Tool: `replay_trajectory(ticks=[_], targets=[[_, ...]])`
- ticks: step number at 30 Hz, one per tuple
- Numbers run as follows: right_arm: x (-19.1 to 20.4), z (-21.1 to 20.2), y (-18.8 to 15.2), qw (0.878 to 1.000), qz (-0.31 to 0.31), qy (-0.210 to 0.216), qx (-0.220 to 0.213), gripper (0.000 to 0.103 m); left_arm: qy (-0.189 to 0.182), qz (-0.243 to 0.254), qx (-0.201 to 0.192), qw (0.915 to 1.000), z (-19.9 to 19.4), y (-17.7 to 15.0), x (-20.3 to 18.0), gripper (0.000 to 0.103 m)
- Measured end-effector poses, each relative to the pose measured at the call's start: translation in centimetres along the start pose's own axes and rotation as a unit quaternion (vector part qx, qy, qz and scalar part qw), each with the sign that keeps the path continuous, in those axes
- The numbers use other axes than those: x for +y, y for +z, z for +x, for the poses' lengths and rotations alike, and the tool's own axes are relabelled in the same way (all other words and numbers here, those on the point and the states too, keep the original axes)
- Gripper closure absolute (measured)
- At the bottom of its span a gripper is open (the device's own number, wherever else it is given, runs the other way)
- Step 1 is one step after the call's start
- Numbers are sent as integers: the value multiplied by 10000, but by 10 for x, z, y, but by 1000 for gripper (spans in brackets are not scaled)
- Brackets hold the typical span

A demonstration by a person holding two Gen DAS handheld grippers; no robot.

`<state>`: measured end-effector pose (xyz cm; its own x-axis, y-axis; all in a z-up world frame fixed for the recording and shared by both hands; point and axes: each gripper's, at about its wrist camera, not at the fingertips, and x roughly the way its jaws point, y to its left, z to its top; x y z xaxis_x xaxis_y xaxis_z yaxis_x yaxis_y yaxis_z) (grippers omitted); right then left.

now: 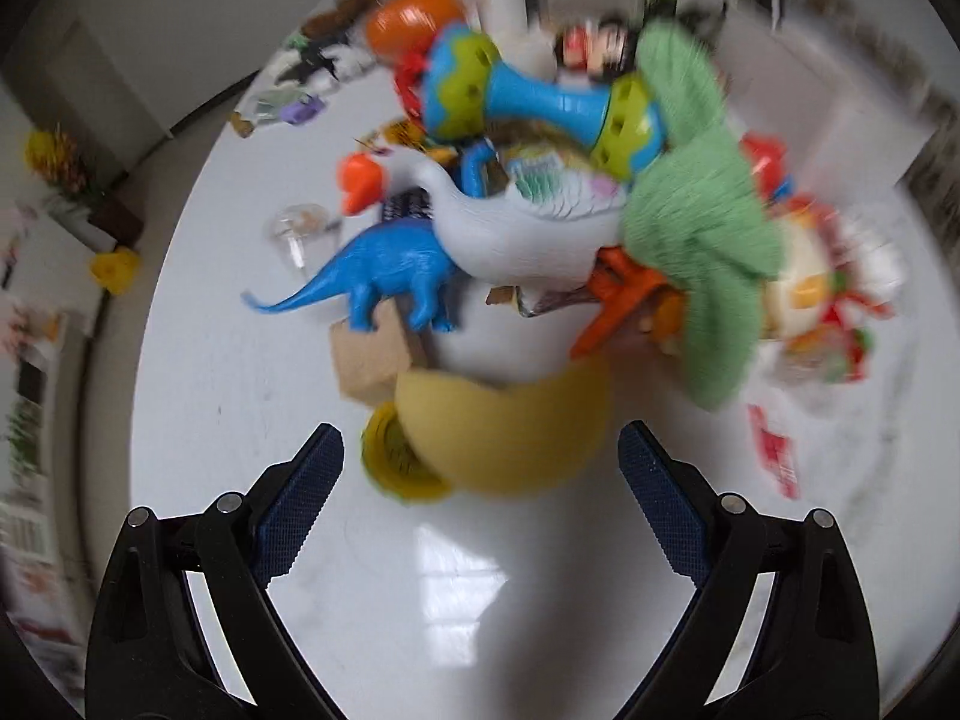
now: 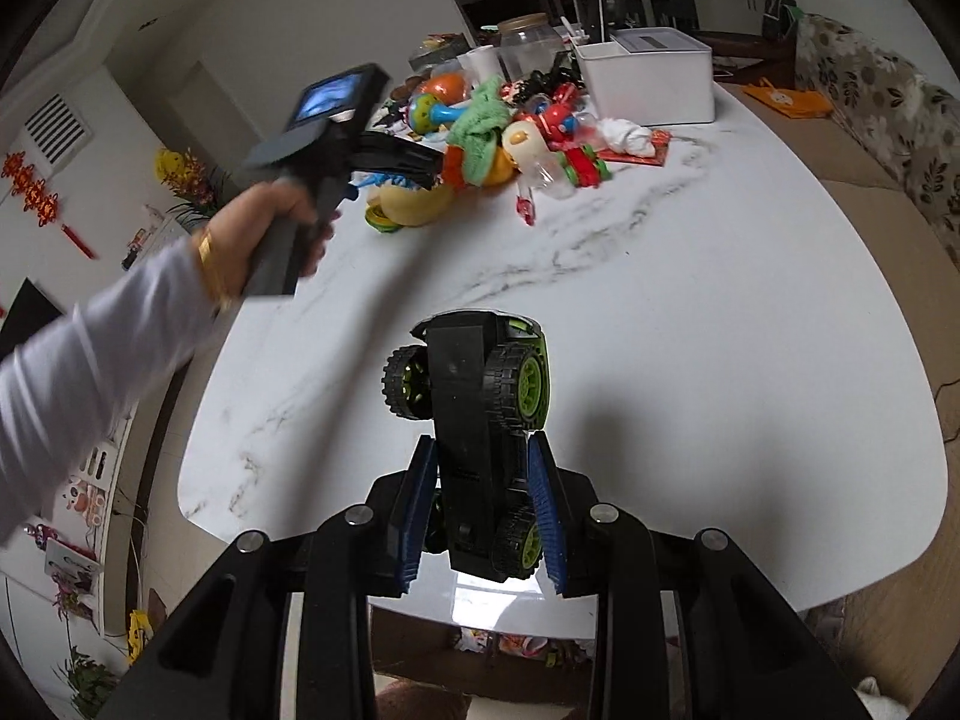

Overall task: Collect trash
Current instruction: 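Grasp the black toy car with the right gripper while the left grasps a yellow piece, then drop the black toy car and yellow piece into the cardboard box with both grippers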

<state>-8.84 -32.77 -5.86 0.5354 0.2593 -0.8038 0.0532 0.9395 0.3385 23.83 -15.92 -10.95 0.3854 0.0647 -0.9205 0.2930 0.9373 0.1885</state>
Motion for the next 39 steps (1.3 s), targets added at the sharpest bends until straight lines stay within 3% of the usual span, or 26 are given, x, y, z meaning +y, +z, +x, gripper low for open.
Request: replay_trajectory(ticks=[2, 5, 8, 9, 11, 13, 18, 21, 26, 30, 34, 39], targets=[[-2, 0, -1, 10000, -2, -14, 11, 72, 146, 1, 351, 9993, 20, 6, -2, 12], [-4, 0, -1, 10000, 23, 2, 1, 72, 13, -83, 442, 9990, 27, 4, 0, 17], [-3, -1, 0, 10000, 24, 33, -41, 72, -590, -195, 284, 9977, 17, -4, 4, 71], [-2, -2, 1, 10000, 17, 41, -56, 72, -646, -181, 278, 9974, 13, -9, 5, 78], [0, -1, 2, 10000, -4, 63, -68, 72, -704, -118, 115, 9974, 3, -17, 9, 79], [4, -2, 4, 9999, -39, 91, -85, 72, -1034, -233, -86, 9943, -14, -26, 18, 80], [16, -2, 6, 9998, -121, 145, -94, 72, -1829, -344, -745, 9797, -80, -61, 50, 80], [29, -2, 8, 9993, -295, 202, -48, 72, -2203, -261, -1087, 9690, -130, -106, 70, 80], [60, 1, 6, 9958, -853, 288, 178, 72, -2298, 79, -1259, 9650, -179, -186, 91, 80], [86, 8, -4, 9906, -1226, 377, 480, 72, -2175, -11, -771, 9730, -182, -263, 100, 80], [111, 12, -22, 9810, -1677, 448, 866, 72, -2209, -178, -101, 9751, -166, -335, 99, 80], [129, 23, -56, 9634, -2144, 533, 1520, 72, -2320, -451, 810, 9683, -132, -398, 92, 80]])
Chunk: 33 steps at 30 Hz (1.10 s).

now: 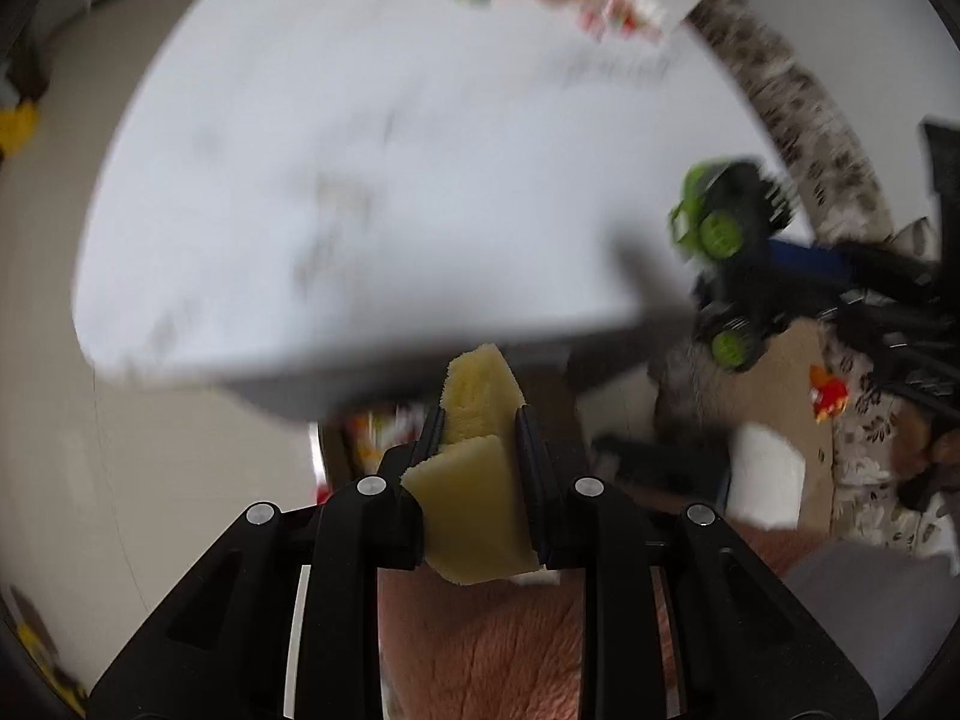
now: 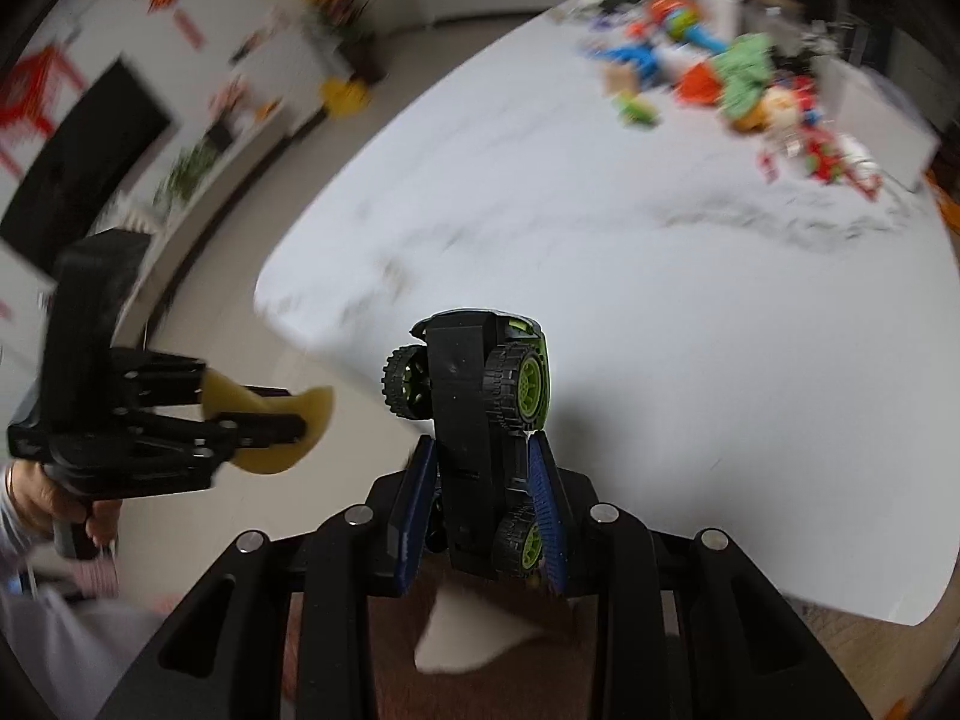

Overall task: Collect trash
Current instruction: 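Drop the black toy car and yellow piece into the cardboard box with both grippers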

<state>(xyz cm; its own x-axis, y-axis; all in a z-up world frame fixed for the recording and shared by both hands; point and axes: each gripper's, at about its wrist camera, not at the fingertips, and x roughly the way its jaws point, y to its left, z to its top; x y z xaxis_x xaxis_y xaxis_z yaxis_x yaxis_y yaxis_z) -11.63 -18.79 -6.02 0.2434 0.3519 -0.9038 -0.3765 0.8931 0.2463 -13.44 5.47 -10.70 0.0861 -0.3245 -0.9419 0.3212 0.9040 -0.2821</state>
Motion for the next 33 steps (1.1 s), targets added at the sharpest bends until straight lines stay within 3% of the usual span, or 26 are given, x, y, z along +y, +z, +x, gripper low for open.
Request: replay_trajectory(ticks=[7, 12, 17, 18, 19, 21, 23, 25, 29, 33], targets=[[14, 56, -42, 9945, -304, 67, 996, 72, 269, 29, 848, 9960, 79, -36, 5, 79], [-6, 119, -77, 9876, 29, -99, 1564, 72, 404, 44, 1248, 9914, 147, -55, 13, 79], [-30, 177, -111, 9819, 422, -454, 1788, 71, 775, 56, 1702, 9823, 231, -64, 15, 76], [-36, 185, -116, 9809, 509, -563, 1790, 66, 816, 76, 1796, 9803, 240, -69, 15, 70], [-39, 191, -122, 9803, 575, -666, 1767, 50, 878, 104, 2006, 9757, 258, -73, 13, 67], [-44, 201, -131, 9784, 617, -972, 1719, 38, 1065, 247, 2059, 9724, 269, -81, 11, 43], [-47, 204, -135, 9773, 602, -1057, 1734, 35, 1211, 415, 2093, 9694, 275, -83, 7, 35], [-48, 201, -136, 9773, 555, -1123, 1707, 33, 1277, 444, 2167, 9668, 277, -82, 7, 34], [-51, 190, -128, 9796, 518, -1086, 1610, 27, 1189, 288, 2057, 9709, 261, -77, 10, 34], [-44, 155, -111, 9858, 323, -862, 1405, 27, 770, 357, 1699, 9818, 213, -68, 5, 34]])
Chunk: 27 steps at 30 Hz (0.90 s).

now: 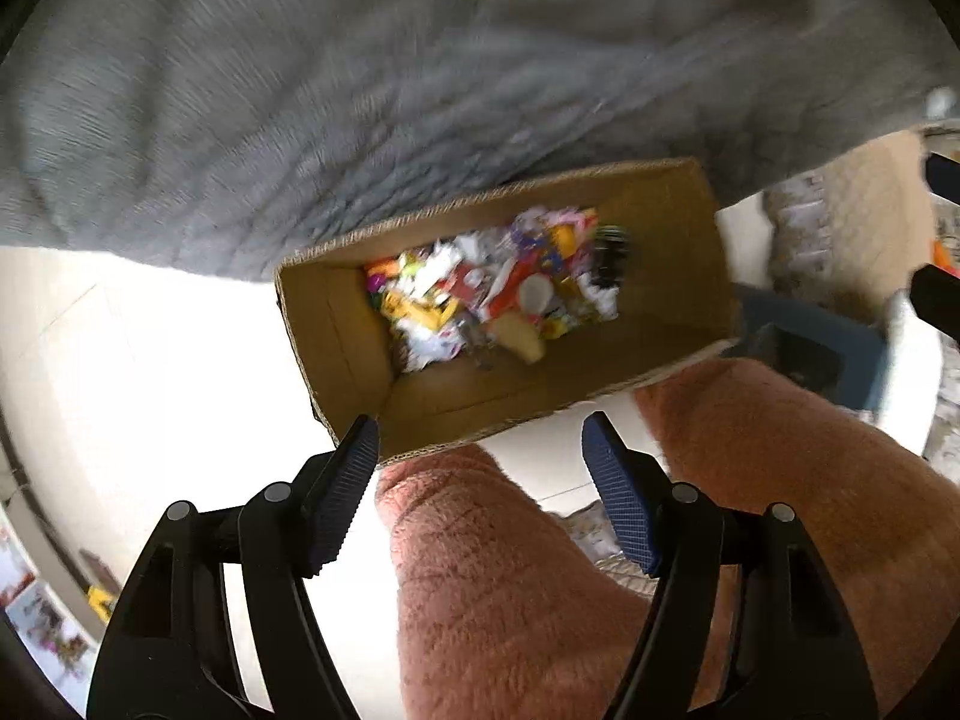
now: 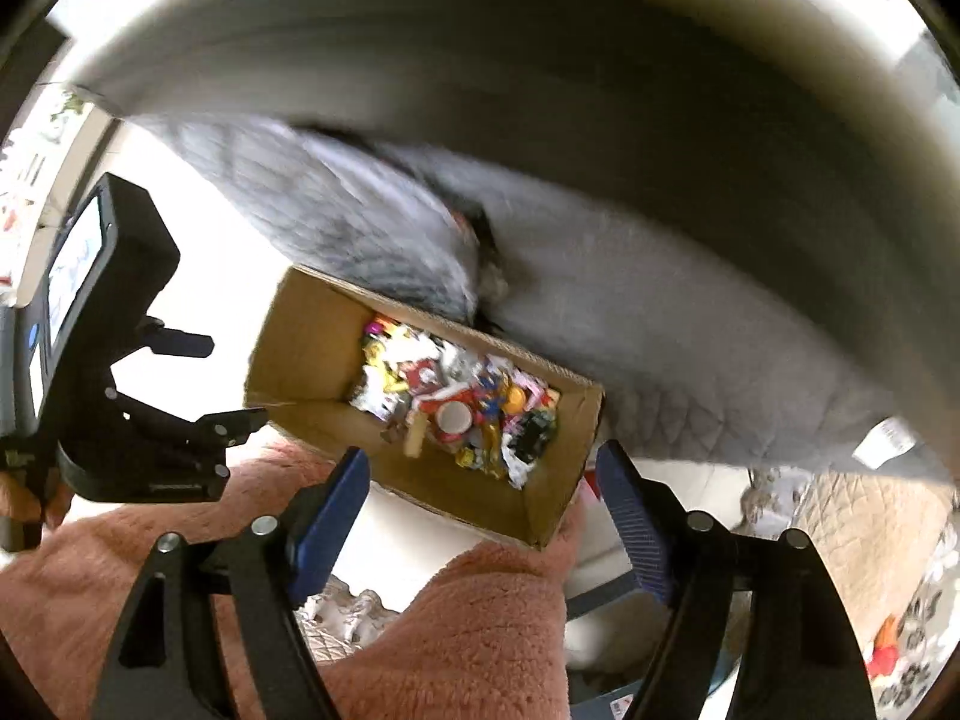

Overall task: Collect trash
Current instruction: 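Drop the black toy car and yellow piece into the cardboard box with both grippers, then grasp the yellow-green spinning top from the table with the right gripper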

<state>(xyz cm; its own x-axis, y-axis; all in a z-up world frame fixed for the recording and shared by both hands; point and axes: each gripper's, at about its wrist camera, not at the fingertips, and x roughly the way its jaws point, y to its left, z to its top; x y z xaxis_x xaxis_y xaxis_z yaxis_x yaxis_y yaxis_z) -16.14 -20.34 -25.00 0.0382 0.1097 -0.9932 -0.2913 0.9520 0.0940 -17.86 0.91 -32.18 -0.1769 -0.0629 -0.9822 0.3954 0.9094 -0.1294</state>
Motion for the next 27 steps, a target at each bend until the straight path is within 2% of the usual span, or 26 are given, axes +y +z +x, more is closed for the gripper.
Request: replay_trajectory(ticks=[3, 4, 5, 6, 7, 9, 10, 14, 18, 20, 23, 24, 25, 26, 27], targets=[[5, -48, 7, 9987, -213, 334, -309, 27, -278, 99, -365, 9989, -45, -10, 2, 33], [5, -73, 15, 9968, -246, 558, -507, 27, -415, 79, -550, 9976, -67, -16, 6, 30], [5, -90, 20, 9947, -255, 718, -688, 27, -457, 32, -669, 9967, -79, -18, 8, 21], [4, -111, 31, 9911, -267, 898, -951, 24, -471, -41, -845, 9953, -94, -21, 11, 20], [4, -128, 41, 9876, -275, 983, -1195, 18, -498, -126, -1067, 9930, -111, -24, 16, 20], [-1, -161, 79, 9768, -303, 836, -1950, 5, -556, -284, -1350, 9889, -135, -27, 22, 20], [-4, -170, 102, 9711, -313, 669, -2270, 6, -534, -415, -1526, 9860, -148, -28, 26, 20], [-23, -170, 202, 9614, 58, 236, -2740, 6, -635, -931, -2014, 9730, -178, -33, 39, 20], [-53, -143, 304, 9624, 946, 23, -2545, 8, -688, -1460, -2223, 9615, -183, -46, 52, 20], [-68, -122, 340, 9632, 1358, -32, -2319, 14, -717, -1718, -2153, 9586, -177, -51, 56, 20], [-80, -98, 374, 9651, 1674, -239, -2000, 22, -925, -2100, -2073, 9510, -171, -59, 66, 20], [-81, -94, 378, 9655, 1714, -304, -1934, 29, -967, -2171, -2073, 9490, -171, -61, 69, 20], [-84, -88, 382, 9652, 1823, -350, -1842, 42, -977, -2217, -2069, 9479, -170, -62, 71, 20], [-86, -85, 386, 9655, 1873, -222, -1794, 49, -944, -2224, -2059, 9483, -171, -63, 72, 20], [-85, -83, 385, 9661, 1903, -180, -1737, 63, -886, -2213, -2040, 9495, -171, -63, 73, 20]])
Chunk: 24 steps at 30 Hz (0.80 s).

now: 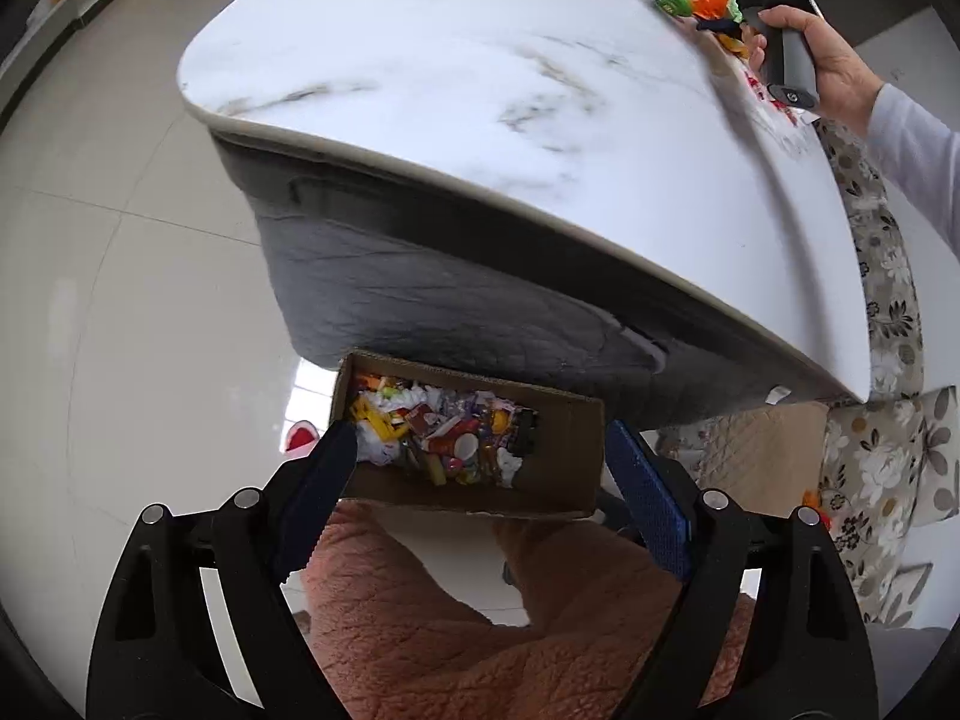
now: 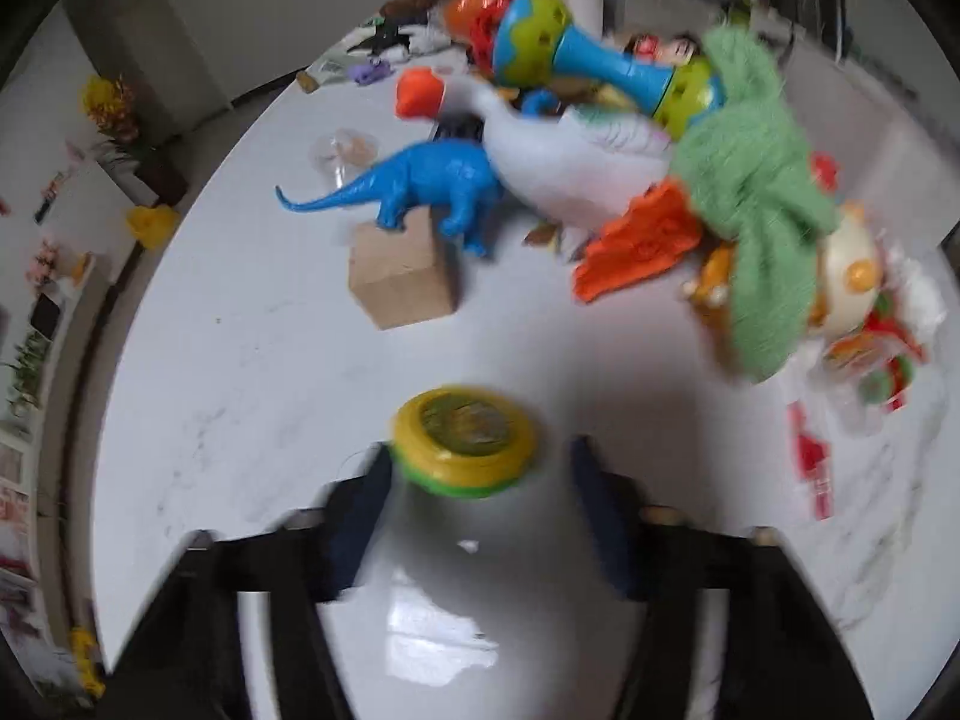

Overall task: Collect trash
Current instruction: 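Grasp the yellow-green spinning top from the table with the right gripper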

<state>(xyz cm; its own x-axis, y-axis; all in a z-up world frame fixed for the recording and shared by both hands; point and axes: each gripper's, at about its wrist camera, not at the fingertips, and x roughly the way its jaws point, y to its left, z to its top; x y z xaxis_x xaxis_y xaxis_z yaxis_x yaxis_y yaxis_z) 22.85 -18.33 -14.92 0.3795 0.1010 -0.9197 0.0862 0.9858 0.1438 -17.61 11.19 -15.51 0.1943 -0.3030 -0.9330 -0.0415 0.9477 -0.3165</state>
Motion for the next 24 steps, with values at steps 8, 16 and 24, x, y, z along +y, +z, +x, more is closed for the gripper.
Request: replay_trajectory(ticks=[8, 16, 24], targets=[[-16, -34, -32, 9984, -85, 550, -130, 103, -23, 282, -119, 9995, -7, 14, -7, 20], [8, -39, -10, 9940, -924, 326, -476, 39, 14, 425, -208, 9989, -9, 21, -23, 20], [33, 11, 19, 9969, -768, 165, -9, 61, 103, -95, -60, 9999, -5, 3, 6, 20]])
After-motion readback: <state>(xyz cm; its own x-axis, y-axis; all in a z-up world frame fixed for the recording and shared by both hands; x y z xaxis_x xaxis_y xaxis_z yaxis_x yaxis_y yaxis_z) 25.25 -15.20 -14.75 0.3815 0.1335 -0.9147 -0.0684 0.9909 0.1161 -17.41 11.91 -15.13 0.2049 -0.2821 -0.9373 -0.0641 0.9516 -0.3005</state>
